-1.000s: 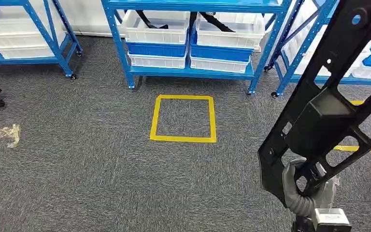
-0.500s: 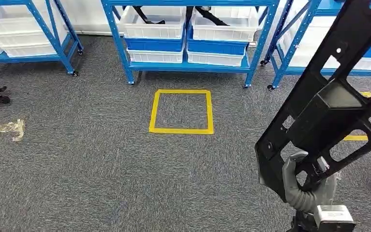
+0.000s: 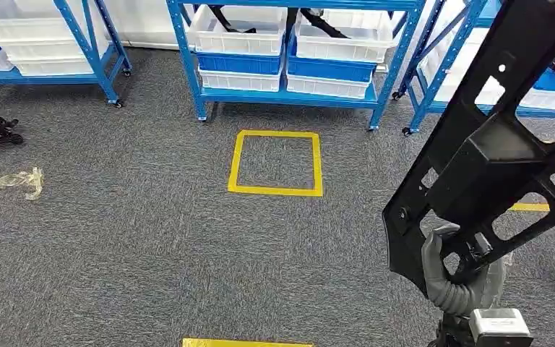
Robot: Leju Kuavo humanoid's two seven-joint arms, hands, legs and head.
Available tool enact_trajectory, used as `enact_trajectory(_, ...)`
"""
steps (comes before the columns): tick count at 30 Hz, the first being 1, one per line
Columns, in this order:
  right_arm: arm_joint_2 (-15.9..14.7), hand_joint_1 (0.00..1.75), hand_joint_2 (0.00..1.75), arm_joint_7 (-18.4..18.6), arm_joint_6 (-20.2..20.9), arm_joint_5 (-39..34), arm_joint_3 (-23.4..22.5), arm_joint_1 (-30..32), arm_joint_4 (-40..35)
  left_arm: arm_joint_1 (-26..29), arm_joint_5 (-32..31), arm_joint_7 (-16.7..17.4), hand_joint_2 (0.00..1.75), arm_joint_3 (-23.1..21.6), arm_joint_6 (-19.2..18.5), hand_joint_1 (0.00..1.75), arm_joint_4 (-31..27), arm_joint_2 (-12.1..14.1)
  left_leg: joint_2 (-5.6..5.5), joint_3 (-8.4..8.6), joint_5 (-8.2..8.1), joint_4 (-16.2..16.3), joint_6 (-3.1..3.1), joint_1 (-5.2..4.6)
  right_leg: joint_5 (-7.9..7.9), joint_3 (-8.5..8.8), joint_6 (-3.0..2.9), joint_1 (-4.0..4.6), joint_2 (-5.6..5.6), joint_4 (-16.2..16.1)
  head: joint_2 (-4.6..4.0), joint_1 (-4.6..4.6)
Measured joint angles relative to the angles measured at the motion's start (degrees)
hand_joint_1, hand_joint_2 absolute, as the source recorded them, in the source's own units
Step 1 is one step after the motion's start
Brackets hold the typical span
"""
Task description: Take the parts from the cabinet and place them on the table.
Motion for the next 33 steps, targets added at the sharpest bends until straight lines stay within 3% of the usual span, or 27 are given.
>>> enact_trajectory(1,-0.02,1.75,1.75,0.00,0.02,0.02,0.00,0.01,-0.11,0.00,0.00,0.00,1.75,0.00,0.00,0.00,0.02,0.02,0.03,-0.27,0.08,0.09,-0.19,0.00,0.39,-0.14,-0.52,-0.18,0.04,-0.18,0.00,-0.04)
enact_trajectory(2,0.00,1.75,1.75,0.00,0.02,0.00,0.02,0.05,-0.13,0.01,0.00,0.02,1.75,0.02,0.00,0.00,0.02,0.11,-0.01,-0.46,0.10,0.23,0.41,-0.11,0.48,-0.35,-0.59,-0.30,0.06,-0.20,0.00,-0.15)
enact_trajectory(3,-0.11,1.75,1.75,0.00,0.04,0.00,0.00,0.06,-0.13,0.02,0.07,0.00,1.75,0.02,-0.04,0.00,0.02,0.11,-0.02,-0.49,0.24,0.16,0.58,-0.09,0.61,-0.40,-0.80,-0.20,0.07,-0.17,0.00,-0.13)
enact_trajectory(9,-0.15,1.75,1.75,-0.22,0.11,0.22,0.15,-0.68,-0.13,0.00,0.33,-0.02,1.75,0.46,-0.26,0.00,0.17,0.07,-0.05,-0.53,0.98,-0.40,-0.50,0.27,0.94,-0.70,-1.45,0.24,0.06,-0.08,0.00,-0.13)
enact_trajectory(16,-0.15,1.75,1.75,-0.31,-0.57,0.83,0.55,-0.80,-0.13,0.04,-0.13,0.63,1.75,0.46,0.04,0.00,0.35,0.09,-0.18,-0.97,0.98,0.02,-0.36,0.04,1.25,-0.88,-1.09,-0.13,0.02,-0.13,0.00,-0.13)
enact_trajectory(17,-0.15,1.75,1.75,-0.35,-0.70,0.90,0.66,-0.80,-0.13,0.04,-0.22,0.63,1.75,0.46,0.04,0.00,0.35,0.09,-0.29,-1.14,1.08,-0.08,-0.20,-0.10,1.36,-0.83,-0.91,-0.16,-0.10,-0.29,0.00,-0.13)
enact_trajectory(18,-0.15,1.75,1.75,-0.44,-0.87,1.05,0.79,-0.78,-0.22,0.02,-0.26,0.63,1.75,0.46,0.04,0.00,0.37,0.02,-0.36,-0.74,1.64,-1.13,0.24,0.16,1.41,-0.73,-0.59,0.34,-0.15,-0.45,0.00,-0.17)
enact_trajectory(19,-0.26,1.75,1.75,-0.52,-0.92,1.09,0.85,-0.69,-0.24,0.00,-0.28,0.59,1.75,0.46,0.04,0.00,0.39,-0.20,-0.28,-0.40,2.21,-1.88,0.24,0.53,0.63,-1.47,-0.62,-0.01,-0.12,0.51,0.00,-0.09)
enact_trajectory(20,-0.31,1.75,1.75,-0.68,-0.92,1.11,1.03,-0.76,-0.26,-0.04,-0.28,0.55,1.75,0.46,0.04,0.00,0.39,-0.20,-0.33,-0.53,2.56,-2.15,0.75,0.73,-1.27,-2.71,-0.93,0.12,0.00,3.27,0.00,0.04)
enact_trajectory(22,-0.53,1.75,1.75,-0.98,-0.90,1.16,1.40,-0.67,-0.24,-0.02,-0.28,0.55,1.75,0.46,0.07,0.00,0.44,-0.31,-0.66,-1.00,2.69,-2.14,0.72,0.73,-5.19,-6.51,-1.21,-0.22,0.07,11.98,0.00,0.09)
enact_trajectory(23,-0.72,1.75,1.75,-1.16,-0.85,1.49,1.57,-0.54,-0.24,0.01,-0.35,0.66,1.75,0.46,0.11,0.00,0.50,-0.39,-0.92,-1.23,2.79,-2.08,0.57,0.73,-6.62,-8.41,-0.98,-0.42,0.07,16.34,0.00,0.04)
enact_trajectory(24,-0.92,1.75,1.75,-1.29,-0.72,1.90,1.79,-0.46,-0.24,0.06,-0.55,1.05,1.75,0.46,0.24,0.00,0.57,-0.46,-1.21,-1.39,2.86,-2.01,0.44,0.80,-6.62,-8.96,-0.41,-0.63,0.06,17.72,0.00,0.13)
enact_trajectory(25,-1.16,1.75,1.75,-1.40,-0.70,2.38,2.14,-0.43,-0.24,0.11,-0.88,1.31,1.75,0.46,0.37,0.00,0.72,-0.57,-1.62,-1.44,2.94,-1.94,0.29,0.94,-5.70,-8.09,0.29,-0.89,0.06,16.14,0.00,0.09)
enact_trajectory(27,-1.51,1.75,1.75,-1.49,-0.92,2.93,2.97,-0.31,-0.31,0.11,-1.18,2.25,1.75,0.46,0.63,0.00,0.90,-0.85,-2.58,-1.57,2.90,-1.46,-0.24,1.36,-1.73,-3.04,2.13,-1.52,0.33,6.69,0.00,0.09)
enact_trajectory(28,-1.62,1.75,1.75,-1.53,-1.03,3.19,3.30,-0.32,-0.31,0.10,-1.44,2.43,1.75,0.46,0.74,0.00,0.90,-0.94,-3.08,-1.90,2.70,-0.78,-0.79,1.49,0.06,-0.17,2.90,-2.04,1.54,1.03,0.00,0.17)
enact_trajectory(29,-1.73,1.75,1.75,-1.55,-1.09,3.26,3.48,-0.41,-0.26,0.09,-1.60,2.56,1.75,0.46,0.85,0.00,0.90,-0.70,-3.62,-2.52,2.48,-0.01,-1.40,1.14,-0.65,-0.10,2.40,-1.74,3.24,0.44,0.00,0.37)
enact_trajectory(30,-1.81,1.75,1.75,-1.64,-1.25,3.28,3.67,-0.33,-0.39,0.15,-1.68,2.64,1.75,0.41,0.94,0.00,0.92,-0.85,-3.91,-2.83,2.57,0.12,-1.72,1.17,-0.51,-0.52,1.07,-1.76,2.29,0.63,0.00,0.26)
enact_trajectory(32,-2.25,1.75,1.75,-1.64,-1.49,3.30,4.11,-0.44,-0.39,0.50,-1.79,2.36,1.75,0.42,0.99,0.00,0.94,-0.98,-4.44,-3.17,3.14,-0.18,-2.57,1.38,-0.33,-0.46,-0.06,-1.27,1.82,1.11,0.00,0.15)
enact_trajectory(33,-2.32,1.75,1.75,-1.64,-1.62,3.32,4.33,-0.47,-0.39,0.72,-2.10,2.10,1.75,0.42,0.99,0.00,0.96,-0.98,-4.76,-3.38,3.29,-0.14,-2.82,1.48,-0.02,-0.60,-0.55,-1.48,1.41,0.96,0.00,0.07)
